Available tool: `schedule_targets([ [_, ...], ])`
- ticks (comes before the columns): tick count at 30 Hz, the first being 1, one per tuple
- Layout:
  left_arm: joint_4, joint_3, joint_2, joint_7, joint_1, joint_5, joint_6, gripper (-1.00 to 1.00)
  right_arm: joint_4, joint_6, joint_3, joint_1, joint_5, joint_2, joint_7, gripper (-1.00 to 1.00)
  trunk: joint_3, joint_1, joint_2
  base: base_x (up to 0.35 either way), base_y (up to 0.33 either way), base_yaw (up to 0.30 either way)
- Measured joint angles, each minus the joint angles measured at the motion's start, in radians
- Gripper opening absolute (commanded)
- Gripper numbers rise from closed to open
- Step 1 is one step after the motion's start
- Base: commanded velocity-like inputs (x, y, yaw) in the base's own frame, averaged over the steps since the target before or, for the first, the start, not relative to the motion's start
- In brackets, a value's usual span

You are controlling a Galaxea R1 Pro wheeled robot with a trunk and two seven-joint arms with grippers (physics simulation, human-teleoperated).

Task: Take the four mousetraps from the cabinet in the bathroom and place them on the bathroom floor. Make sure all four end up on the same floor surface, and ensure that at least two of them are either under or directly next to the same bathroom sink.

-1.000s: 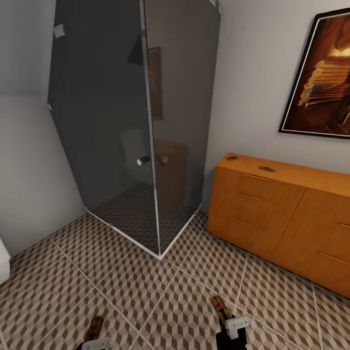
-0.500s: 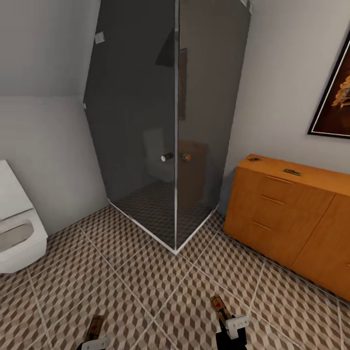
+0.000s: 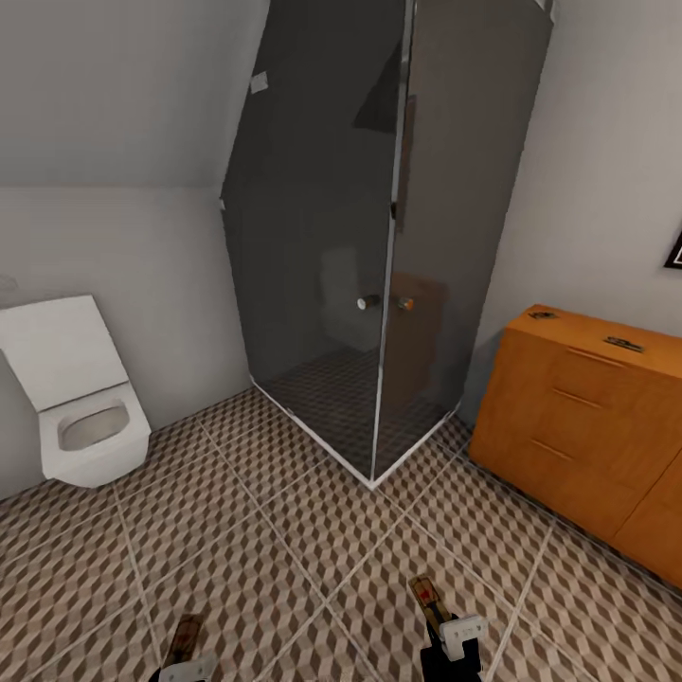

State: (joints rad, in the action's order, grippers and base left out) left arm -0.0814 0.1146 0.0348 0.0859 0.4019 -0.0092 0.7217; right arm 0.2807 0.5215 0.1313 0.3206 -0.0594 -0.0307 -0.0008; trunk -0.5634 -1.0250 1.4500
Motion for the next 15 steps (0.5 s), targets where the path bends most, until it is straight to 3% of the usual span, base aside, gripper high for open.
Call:
schedule_targets([
  [15,0.000,0.000,0.000,0.000,0.000,0.000,0.000,-1.00,0.000,0.000,0.000,0.000,0.000,0.000,0.000,-1.00,0.000,0.000,0.000,-0.125,0.000,0.262],
])
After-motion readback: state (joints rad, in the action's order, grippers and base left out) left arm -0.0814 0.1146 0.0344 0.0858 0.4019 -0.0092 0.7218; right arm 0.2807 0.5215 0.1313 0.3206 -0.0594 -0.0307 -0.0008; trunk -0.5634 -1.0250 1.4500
